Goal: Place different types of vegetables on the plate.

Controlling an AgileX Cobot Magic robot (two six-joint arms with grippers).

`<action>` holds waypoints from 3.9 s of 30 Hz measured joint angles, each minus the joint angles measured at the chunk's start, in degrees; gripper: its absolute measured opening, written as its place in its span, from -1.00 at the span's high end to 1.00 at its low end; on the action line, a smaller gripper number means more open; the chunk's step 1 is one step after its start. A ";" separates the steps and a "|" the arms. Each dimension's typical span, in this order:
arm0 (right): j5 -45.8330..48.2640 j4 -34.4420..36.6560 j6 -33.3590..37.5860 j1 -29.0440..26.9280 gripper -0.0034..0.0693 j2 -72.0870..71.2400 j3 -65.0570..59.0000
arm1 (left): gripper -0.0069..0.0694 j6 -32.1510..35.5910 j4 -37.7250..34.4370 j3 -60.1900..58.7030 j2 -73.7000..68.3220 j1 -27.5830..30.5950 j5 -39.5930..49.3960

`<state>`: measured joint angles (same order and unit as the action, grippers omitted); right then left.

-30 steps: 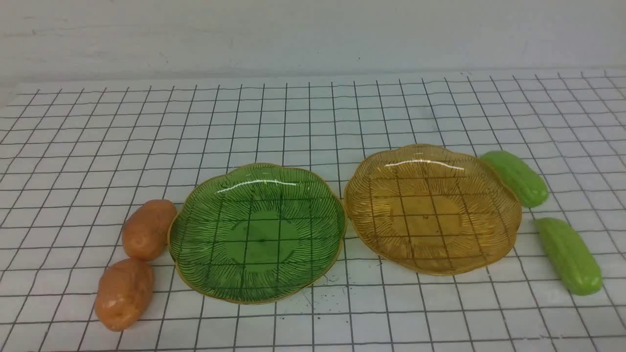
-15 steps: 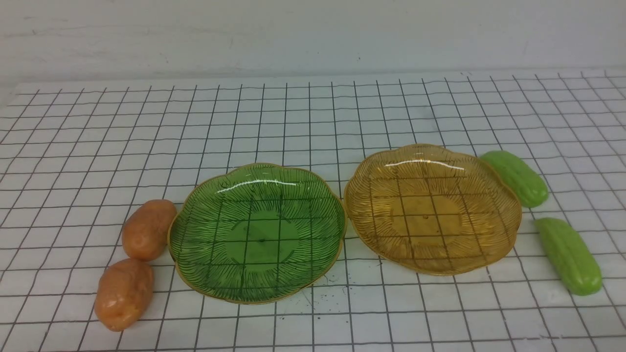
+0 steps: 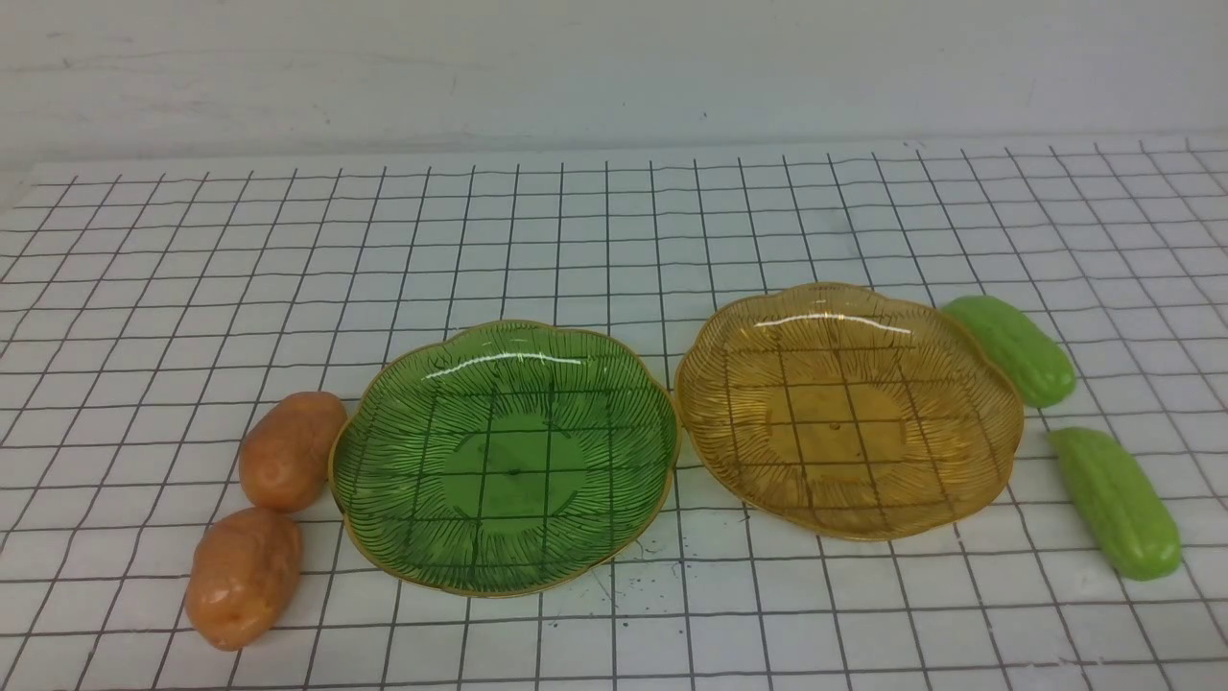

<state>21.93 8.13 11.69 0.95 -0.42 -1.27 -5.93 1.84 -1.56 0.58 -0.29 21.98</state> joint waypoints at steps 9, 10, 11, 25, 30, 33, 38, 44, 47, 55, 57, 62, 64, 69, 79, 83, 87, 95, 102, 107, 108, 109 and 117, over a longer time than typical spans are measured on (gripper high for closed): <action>0.00 0.00 0.00 0.00 0.83 0.00 0.00 | 0.84 0.11 0.43 0.00 0.00 0.00 0.00; 0.00 0.00 0.00 0.00 0.83 0.00 0.00 | 0.84 0.11 0.56 0.00 0.00 0.00 0.00; 0.00 0.00 0.00 0.00 0.83 0.00 0.00 | 0.84 0.11 0.67 0.00 0.00 0.00 0.00; -0.06 0.21 0.05 0.00 0.83 0.00 0.00 | 0.84 -1.31 -1.17 0.00 0.00 0.00 -0.08; -1.14 14.22 -6.61 0.00 0.83 0.00 -0.25 | 0.84 -14.63 -23.66 -0.06 0.00 0.00 -1.91; -2.12 25.17 -11.69 0.00 0.83 0.00 -0.39 | 0.84 -22.19 -37.65 -0.06 0.00 0.00 -2.71; -4.57 44.31 -16.05 0.00 0.83 0.00 -0.39 | 0.84 -26.07 -57.09 -0.06 0.00 0.00 -4.35; -7.09 47.93 -15.40 0.00 0.83 0.00 -0.39 | 0.84 -18.32 -61.76 0.16 0.00 0.00 -9.65; -7.13 47.67 -9.10 0.00 0.83 0.00 1.81 | 0.84 -5.88 -62.38 6.13 0.00 0.00 -7.02; -2.81 41.40 10.11 0.00 0.83 9.84 18.33 | 0.84 20.41 -59.87 23.19 -16.53 0.00 7.09; -0.49 39.49 10.22 0.00 0.83 13.20 20.09 | 0.84 21.29 -57.85 24.43 -21.47 0.00 11.11; 12.78 26.31 6.60 0.00 0.83 33.22 28.14 | 0.84 24.90 -46.25 28.71 -41.78 0.00 24.56; 15.58 21.46 4.24 0.00 0.83 38.79 30.34 | 0.84 27.09 -41.84 30.43 -47.62 0.00 25.58; 17.94 1.86 -10.09 0.00 0.81 57.50 39.36 | 0.84 29.76 -34.72 36.78 -61.87 0.00 26.09; 21.75 -14.75 -23.81 0.00 0.29 77.94 50.16 | 0.84 30.19 -37.00 37.88 -66.94 0.00 26.08; 22.34 -15.55 -24.35 0.00 -0.15 84.56 51.23 | 0.84 30.43 -37.06 37.88 -66.94 0.00 24.95; 21.21 -16.91 -24.80 0.00 -0.46 89.50 51.28 | 0.84 30.51 -37.06 37.88 -66.94 0.00 24.09; 16.92 -19.69 -26.55 0.00 -0.60 96.21 51.64 | 0.84 30.56 -37.06 37.88 -66.94 0.00 24.09; 15.92 -19.85 -27.49 0.00 -0.58 100.14 51.85 | 0.84 30.56 -37.06 37.88 -66.94 0.00 24.09; 16.34 -20.60 -27.49 0.00 -0.25 100.16 52.13 | 0.84 30.56 -37.06 37.88 -66.94 0.00 24.09; 17.52 -21.39 -27.49 0.00 -0.18 99.92 52.52 | 0.84 30.56 -37.06 37.88 -66.94 0.00 24.09; 18.90 -21.69 -27.49 0.00 -0.19 99.55 52.97 | 0.84 30.56 -37.06 37.88 -66.94 0.00 24.09; 31.67 -17.76 -26.25 0.00 -0.18 89.78 61.08 | 0.84 30.56 -37.06 37.88 -66.94 0.00 24.14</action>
<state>53.60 -9.63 -14.55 0.95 89.36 59.81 24.63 -35.22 36.32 -66.35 -0.29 46.13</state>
